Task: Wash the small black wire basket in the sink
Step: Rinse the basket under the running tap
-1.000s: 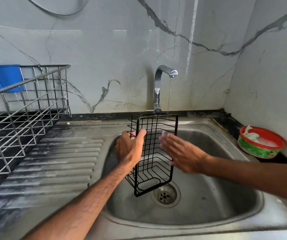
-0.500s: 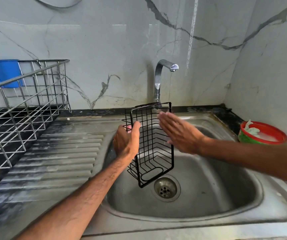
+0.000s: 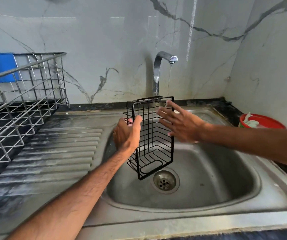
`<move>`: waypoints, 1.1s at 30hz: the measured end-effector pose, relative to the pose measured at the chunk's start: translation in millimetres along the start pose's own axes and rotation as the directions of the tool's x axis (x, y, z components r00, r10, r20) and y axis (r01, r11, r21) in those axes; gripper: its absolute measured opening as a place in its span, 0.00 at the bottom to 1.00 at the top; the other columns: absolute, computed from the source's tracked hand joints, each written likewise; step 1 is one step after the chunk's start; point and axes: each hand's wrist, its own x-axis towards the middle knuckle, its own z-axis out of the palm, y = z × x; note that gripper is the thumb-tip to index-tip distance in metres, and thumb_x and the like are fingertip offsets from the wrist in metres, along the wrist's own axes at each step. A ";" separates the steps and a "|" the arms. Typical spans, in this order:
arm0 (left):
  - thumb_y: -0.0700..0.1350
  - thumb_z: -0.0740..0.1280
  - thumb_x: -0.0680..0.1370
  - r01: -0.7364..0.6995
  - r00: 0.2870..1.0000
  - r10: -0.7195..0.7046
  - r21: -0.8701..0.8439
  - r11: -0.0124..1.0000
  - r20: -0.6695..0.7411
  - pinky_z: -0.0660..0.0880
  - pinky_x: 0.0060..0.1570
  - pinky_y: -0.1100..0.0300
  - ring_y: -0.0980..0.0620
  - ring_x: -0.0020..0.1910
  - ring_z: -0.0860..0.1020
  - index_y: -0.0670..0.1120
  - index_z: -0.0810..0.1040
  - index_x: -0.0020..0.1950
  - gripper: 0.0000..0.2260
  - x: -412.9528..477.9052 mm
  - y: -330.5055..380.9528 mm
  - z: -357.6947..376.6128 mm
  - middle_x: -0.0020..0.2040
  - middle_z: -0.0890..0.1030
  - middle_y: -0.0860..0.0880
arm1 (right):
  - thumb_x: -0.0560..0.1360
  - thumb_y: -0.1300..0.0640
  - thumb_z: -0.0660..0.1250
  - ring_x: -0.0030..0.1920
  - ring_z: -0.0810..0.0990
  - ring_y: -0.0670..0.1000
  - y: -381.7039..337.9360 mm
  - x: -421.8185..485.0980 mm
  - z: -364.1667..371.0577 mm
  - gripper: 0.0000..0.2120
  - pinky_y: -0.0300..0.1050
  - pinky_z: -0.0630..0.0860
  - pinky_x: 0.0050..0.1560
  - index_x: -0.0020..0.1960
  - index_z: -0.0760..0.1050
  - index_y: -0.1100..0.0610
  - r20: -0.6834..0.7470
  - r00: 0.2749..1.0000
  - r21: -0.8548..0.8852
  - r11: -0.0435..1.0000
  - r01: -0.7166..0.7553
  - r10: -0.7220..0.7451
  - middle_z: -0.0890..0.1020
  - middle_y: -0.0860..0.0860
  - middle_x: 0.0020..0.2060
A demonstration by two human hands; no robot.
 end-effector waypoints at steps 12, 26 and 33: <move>0.78 0.55 0.69 0.070 0.998 -0.070 -0.058 0.996 -0.005 0.81 0.50 0.41 0.40 0.48 0.84 0.39 0.82 0.54 0.44 3.0 -7.4 1.5 0.48 0.86 0.40 | 0.71 0.59 0.55 0.75 0.68 0.62 -107.8 -46.3 22.6 0.29 0.57 0.53 0.79 0.69 0.73 0.68 0.004 0.968 0.429 0.875 0.224 -0.250 0.72 0.67 0.71; 0.63 0.66 0.76 0.236 0.947 -0.171 -0.229 0.944 0.272 0.80 0.42 0.52 0.46 0.44 0.88 0.41 0.82 0.60 0.27 5.9 -12.2 7.8 0.51 0.88 0.46 | 0.71 0.44 0.78 0.48 0.79 0.44 -26.7 -43.2 0.1 0.24 0.39 0.77 0.47 0.60 0.74 0.52 0.435 0.555 0.897 -0.395 -0.199 0.709 0.79 0.46 0.49; 0.58 0.65 0.81 0.271 0.908 -0.183 -0.194 0.943 0.378 0.79 0.58 0.49 0.46 0.50 0.87 0.44 0.83 0.57 0.19 6.9 -5.1 8.6 0.50 0.88 0.47 | 0.82 0.54 0.65 0.55 0.85 0.56 -44.4 -23.6 14.0 0.10 0.52 0.80 0.60 0.62 0.76 0.55 0.549 0.832 0.471 -0.853 -0.223 0.086 0.82 0.60 0.59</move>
